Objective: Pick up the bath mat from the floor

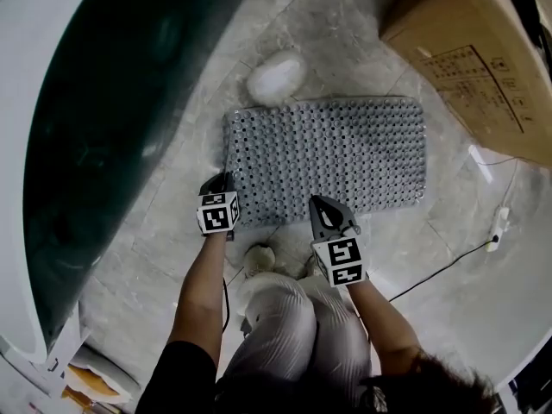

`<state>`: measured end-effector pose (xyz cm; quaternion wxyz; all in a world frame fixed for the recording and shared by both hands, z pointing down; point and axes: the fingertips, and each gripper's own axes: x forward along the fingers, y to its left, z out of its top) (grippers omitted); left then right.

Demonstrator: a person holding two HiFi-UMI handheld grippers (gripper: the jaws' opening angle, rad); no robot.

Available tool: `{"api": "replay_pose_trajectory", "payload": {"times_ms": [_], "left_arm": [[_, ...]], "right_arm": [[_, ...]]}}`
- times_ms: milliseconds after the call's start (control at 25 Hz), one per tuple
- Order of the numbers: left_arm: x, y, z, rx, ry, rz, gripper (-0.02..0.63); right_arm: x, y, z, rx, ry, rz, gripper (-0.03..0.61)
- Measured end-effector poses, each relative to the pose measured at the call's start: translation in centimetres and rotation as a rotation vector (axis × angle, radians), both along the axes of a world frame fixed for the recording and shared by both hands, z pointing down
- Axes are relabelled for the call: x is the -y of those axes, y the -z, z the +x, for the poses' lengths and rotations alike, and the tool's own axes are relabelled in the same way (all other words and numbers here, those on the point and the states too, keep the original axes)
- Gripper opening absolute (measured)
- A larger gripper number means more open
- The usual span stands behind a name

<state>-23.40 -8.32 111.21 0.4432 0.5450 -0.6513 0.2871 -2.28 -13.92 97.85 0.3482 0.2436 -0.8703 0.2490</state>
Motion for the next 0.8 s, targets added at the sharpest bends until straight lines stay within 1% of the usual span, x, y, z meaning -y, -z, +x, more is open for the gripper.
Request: {"api": "replay_pose_trajectory", "payload": {"times_ms": [160,320,480,640,800], "left_arm": [[0.9,4.4,1.8,0.000,-0.040,0.024,0.015],[1.7,9.2,4.1,0.030,-0.117,0.032,0.015],[3.0,13.6,6.7,0.024,-0.177,0.047,0.015],[3.9,18.2,8.7,0.018,-0.198,0.053,0.015],[4.9,22.8,11.0,-0.002,-0.254,0.094,0.015]], "right_arm": [[0.0,3.6,0.1,0.000,-0.012,0.004,-0.002],[-0.2,7.6,0.3,0.003,-0.028,0.004,-0.002],[-0.3,11.9,0.6,0.009,-0.035,0.014,-0.002],[-0.6,16.1,1.0,0.007,-0.031,0.025,-0.002],[-0.5,20.1,1.6,-0.005,-0.036,0.038,-0.002]]}}
